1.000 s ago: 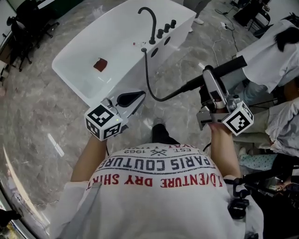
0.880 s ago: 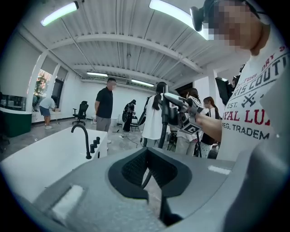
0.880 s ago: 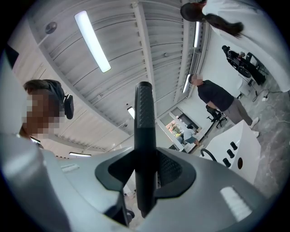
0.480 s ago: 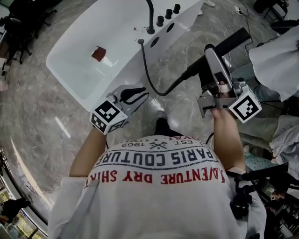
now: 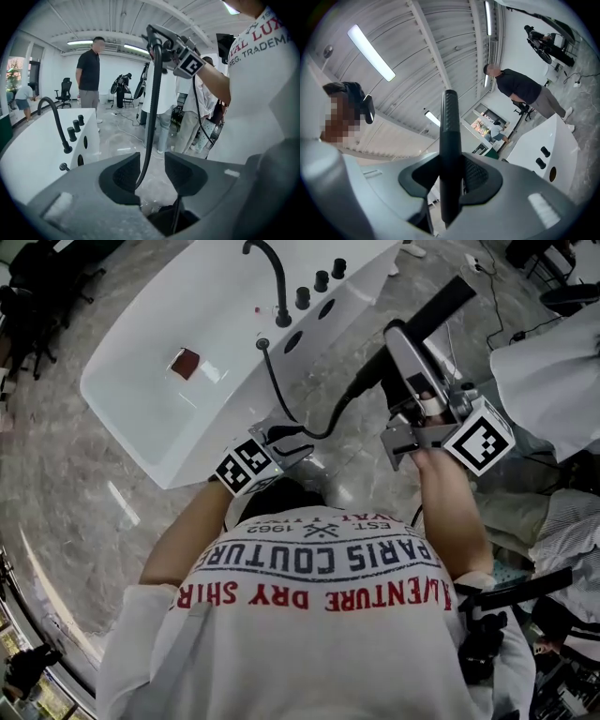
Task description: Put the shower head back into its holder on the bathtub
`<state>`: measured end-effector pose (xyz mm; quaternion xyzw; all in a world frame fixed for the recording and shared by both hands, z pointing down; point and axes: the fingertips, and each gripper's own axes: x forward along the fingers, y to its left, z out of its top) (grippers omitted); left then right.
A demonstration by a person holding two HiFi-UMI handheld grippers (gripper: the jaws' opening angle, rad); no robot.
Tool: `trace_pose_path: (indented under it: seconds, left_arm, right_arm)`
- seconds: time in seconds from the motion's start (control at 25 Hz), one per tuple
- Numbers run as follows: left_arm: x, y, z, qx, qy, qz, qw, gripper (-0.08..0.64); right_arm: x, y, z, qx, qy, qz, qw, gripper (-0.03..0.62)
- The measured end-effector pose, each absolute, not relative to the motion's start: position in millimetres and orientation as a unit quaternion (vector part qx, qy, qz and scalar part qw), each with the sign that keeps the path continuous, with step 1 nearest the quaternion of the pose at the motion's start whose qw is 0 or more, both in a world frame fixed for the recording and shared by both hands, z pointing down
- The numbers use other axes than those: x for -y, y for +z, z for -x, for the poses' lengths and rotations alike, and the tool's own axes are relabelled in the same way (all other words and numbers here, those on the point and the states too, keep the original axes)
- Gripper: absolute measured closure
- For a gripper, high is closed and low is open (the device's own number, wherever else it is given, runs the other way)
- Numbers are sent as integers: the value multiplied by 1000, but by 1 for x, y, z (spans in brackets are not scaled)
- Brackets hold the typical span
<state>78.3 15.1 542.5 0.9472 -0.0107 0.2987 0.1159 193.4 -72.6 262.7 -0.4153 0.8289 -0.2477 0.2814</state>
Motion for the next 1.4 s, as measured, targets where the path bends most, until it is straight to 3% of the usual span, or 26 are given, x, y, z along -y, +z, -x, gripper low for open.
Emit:
trace_pose_path:
  seconds: [0.6,0.72,1.08,1.4]
  left_arm:
    - [7,655,-131,-32,357,-927,110,393]
    - [13,666,-132,-23,353,-928,116,490]
    - [5,663,-116,-44,377,-919,107,495]
    - [12,655,-85,-19,393,-914,100,495]
  right_arm:
    - [114,260,-197,-822,-258,419,287,460]
    - [119,265,-204,-819,-254,433,278,460]
    - [122,277,-230,-804,-256,465,269,462]
    - [118,282,-246,-802,-237,504,218,462]
